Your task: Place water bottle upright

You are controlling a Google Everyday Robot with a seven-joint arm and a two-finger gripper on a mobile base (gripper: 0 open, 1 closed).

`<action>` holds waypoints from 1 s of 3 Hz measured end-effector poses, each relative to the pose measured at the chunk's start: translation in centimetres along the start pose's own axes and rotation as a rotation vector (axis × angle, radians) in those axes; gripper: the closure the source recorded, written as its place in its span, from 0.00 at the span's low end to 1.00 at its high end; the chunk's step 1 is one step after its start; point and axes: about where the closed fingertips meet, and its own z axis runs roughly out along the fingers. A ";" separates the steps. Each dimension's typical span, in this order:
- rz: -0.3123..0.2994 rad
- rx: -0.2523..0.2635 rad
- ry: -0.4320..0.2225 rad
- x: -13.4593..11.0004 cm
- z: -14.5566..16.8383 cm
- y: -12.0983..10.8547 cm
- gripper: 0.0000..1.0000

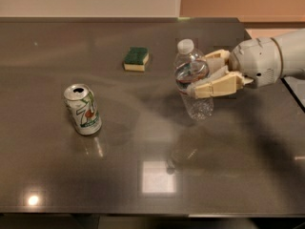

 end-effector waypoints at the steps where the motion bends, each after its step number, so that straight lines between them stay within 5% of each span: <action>1: 0.038 0.013 -0.100 0.9 -0.6 -0.4 1.00; 3: 0.076 0.021 -0.247 3.0 -0.9 -0.9 1.00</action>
Offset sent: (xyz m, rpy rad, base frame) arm 0.0138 -0.0285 -0.0296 0.2985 0.0819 -0.0432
